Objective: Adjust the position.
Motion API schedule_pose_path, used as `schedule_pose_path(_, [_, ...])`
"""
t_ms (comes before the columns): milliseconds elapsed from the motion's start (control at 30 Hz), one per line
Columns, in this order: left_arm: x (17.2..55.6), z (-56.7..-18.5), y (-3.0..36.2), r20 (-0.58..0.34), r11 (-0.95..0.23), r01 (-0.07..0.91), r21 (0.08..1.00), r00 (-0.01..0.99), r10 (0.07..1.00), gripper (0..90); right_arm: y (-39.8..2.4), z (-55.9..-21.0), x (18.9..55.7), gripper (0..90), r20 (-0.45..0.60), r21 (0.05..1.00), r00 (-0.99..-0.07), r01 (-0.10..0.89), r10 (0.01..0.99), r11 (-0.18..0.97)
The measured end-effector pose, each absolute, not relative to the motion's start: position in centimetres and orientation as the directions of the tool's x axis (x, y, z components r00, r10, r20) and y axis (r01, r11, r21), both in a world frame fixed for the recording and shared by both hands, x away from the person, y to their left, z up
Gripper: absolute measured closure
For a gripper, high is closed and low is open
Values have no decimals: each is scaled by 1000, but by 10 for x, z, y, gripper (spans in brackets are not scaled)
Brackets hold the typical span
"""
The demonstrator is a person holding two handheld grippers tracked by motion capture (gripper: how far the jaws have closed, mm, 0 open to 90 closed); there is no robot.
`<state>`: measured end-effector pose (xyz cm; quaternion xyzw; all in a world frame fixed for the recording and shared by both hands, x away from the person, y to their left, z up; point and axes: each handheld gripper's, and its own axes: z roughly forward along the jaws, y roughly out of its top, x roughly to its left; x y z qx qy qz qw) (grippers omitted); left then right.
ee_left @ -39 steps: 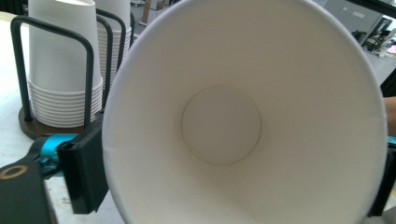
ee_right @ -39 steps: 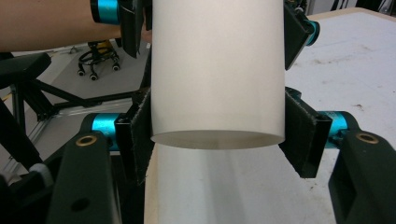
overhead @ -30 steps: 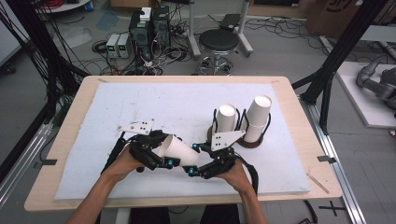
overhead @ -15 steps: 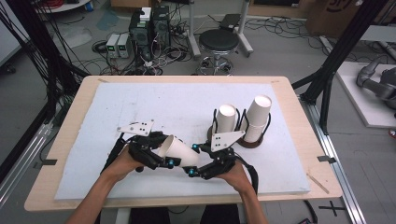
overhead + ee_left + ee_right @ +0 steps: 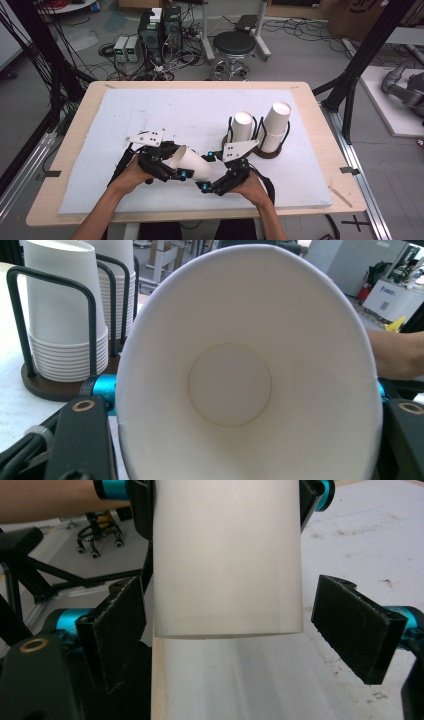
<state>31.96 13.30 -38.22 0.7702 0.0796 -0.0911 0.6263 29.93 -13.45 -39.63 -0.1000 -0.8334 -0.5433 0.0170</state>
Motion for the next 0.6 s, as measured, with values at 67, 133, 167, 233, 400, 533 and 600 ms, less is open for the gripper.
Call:
schedule_pose_path(67, [320, -382, 133, -238, -206, 235, 950, 971, 10, 302, -134, -396, 299, 149, 134, 903, -980, 181, 146, 391])
schedule_pose_path(133, [320, -382, 134, -235, -209, 233, 950, 972, 14, 303, -135, -396, 299, 149, 125, 903, -981, 174, 149, 392])
schedule_pose_path(167, [319, -382, 134, -233, -211, 232, 950, 972, 18, 302, -135, -395, 298, 149, 136, 900, -979, 185, 149, 394])
schedule_pose_path(233, [319, -381, 135, -228, -217, 227, 949, 974, 22, 302, -136, -395, 299, 149, 123, 903, -981, 173, 149, 393])
schedule_pose_path(400, [318, -377, 138, -202, -248, 206, 946, 978, 41, 302, -139, -395, 299, 149, 123, 894, -979, 179, 160, 410])
schedule_pose_path(533, [318, -372, 142, -181, -294, 194, 936, 981, 69, 302, -140, -394, 298, 149, 96, 879, -980, 165, 174, 447])
schedule_pose_path(600, [318, -370, 145, -175, -312, 191, 931, 981, 79, 302, -141, -394, 298, 149, 100, 878, -979, 171, 178, 447])
